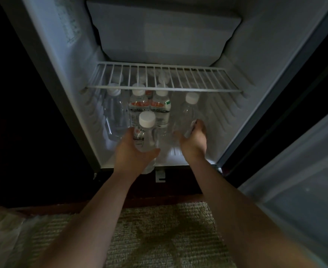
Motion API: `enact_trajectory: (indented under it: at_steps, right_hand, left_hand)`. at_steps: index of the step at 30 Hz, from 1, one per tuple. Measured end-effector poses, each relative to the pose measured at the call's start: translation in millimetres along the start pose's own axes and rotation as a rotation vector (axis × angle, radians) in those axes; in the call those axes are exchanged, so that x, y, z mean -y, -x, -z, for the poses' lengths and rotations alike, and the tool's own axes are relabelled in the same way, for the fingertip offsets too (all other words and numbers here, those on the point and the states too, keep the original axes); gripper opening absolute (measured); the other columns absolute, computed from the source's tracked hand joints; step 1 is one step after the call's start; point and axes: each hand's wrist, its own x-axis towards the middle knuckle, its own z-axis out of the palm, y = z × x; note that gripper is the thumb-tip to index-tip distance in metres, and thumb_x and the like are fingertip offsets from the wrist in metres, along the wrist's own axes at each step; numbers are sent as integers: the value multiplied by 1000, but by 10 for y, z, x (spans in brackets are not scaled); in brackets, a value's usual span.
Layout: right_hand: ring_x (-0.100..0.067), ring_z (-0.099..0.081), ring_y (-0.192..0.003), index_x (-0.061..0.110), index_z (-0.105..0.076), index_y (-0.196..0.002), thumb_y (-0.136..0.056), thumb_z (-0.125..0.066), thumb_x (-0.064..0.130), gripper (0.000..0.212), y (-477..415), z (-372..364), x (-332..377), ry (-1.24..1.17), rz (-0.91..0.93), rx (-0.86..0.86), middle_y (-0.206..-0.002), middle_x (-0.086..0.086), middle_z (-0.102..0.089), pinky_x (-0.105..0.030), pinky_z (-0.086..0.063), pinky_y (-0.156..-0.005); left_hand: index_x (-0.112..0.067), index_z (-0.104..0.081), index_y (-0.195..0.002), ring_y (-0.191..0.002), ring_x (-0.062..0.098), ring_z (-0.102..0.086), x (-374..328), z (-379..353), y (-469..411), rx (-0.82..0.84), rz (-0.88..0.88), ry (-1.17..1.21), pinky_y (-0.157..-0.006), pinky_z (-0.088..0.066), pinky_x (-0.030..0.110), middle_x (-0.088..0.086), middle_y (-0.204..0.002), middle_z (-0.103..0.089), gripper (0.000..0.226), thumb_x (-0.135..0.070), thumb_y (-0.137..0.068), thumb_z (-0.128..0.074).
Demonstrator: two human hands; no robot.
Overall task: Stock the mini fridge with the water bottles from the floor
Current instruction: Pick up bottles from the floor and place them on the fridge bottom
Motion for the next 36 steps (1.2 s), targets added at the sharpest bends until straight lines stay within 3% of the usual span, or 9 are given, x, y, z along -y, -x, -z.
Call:
enact_trajectory:
  at_steps: [6, 10, 12, 14, 22, 26, 30, 33, 36]
  right_hand:
    - [-21, -54, -120, 23, -39, -137, -79, -75, 26, 68, -296, 42, -123, -137, -33, 178, -133, -2, -53, -42, -50, -96]
    - [-19, -58, -110, 25, -34, -140, -87, -64, 10, 62, -499, 30, -32, -192, -72, 236, -121, 3, -57, -41, -50, -95]
    - [-24, -58, -112, 24, -30, -141, -89, -59, 7, 63, -599, -41, 10, -142, -60, 228, -125, -3, -57, -46, -50, -95]
    - [-25, -58, -114, 25, -28, -141, -89, -57, 5, 63, -674, -118, 24, -152, -49, 227, -129, -5, -57, -49, -50, -95]
    - [-27, -56, -108, 31, -5, -152, -96, -45, 9, 72, -784, -236, 62, -3, -14, 236, -136, -14, -49, -37, -49, -87]
    - [-27, -52, -121, 33, 1, -152, -98, -45, 10, 75, -696, -191, 84, -34, -90, 294, -147, -9, -40, -32, -45, -89]
    - [-22, -53, -120, 30, -14, -151, -95, -48, 12, 68, -376, -80, 115, -173, -64, 157, -144, -5, -45, -36, -49, -94]
    - [-25, -58, -112, 11, -44, -134, -90, -54, 3, 46, 41, 48, 104, -193, 57, 5, -122, -6, -58, -22, -46, -83]
    - [-9, -59, -100, 21, -54, -112, -85, -61, -4, 37, 461, 198, 78, -304, 75, 222, -105, 8, -57, -14, -45, -75]
  left_hand:
    - [-18, -48, -122, -107, 16, -57, 95, -32, -14, -7, 9, 23, -81, -44, 27, -6, -110, -59, 70, -22, -63, -85]
    - [-20, -48, -123, -106, 14, -57, 123, -32, -43, 12, 5, 51, -77, -43, 21, -7, -111, -59, 68, -21, -65, -84]
    - [-20, -48, -125, -106, 14, -58, 136, -26, -67, 30, 13, 67, -67, -43, 10, -5, -115, -60, 69, -20, -65, -83]
    - [-20, -48, -126, -107, 16, -59, 158, -28, -91, 30, 9, 80, -70, -46, 14, -3, -118, -61, 71, -20, -64, -84]
    - [-20, -51, -119, -103, 16, -61, 165, -59, -126, 33, -11, 93, -88, -52, 39, -5, -109, -64, 66, -21, -62, -84]
    - [-20, -50, -119, -102, 14, -59, 146, -53, -124, 30, -2, 84, -86, -49, 31, -8, -106, -61, 65, -19, -63, -84]
    - [-20, -50, -116, -92, 8, -56, 67, -33, -141, 30, -9, 99, -71, -42, 16, -15, -96, -57, 62, -18, -65, -84]
    - [-17, -52, -120, -96, 8, -56, -33, -8, -141, 33, -11, 99, -81, -42, 22, -11, -104, -60, 65, -21, -64, -85]
    - [-16, -56, -120, -99, 10, -62, -147, 11, -147, 52, 0, 153, -85, -49, 25, -6, -107, -67, 66, -21, -62, -86]
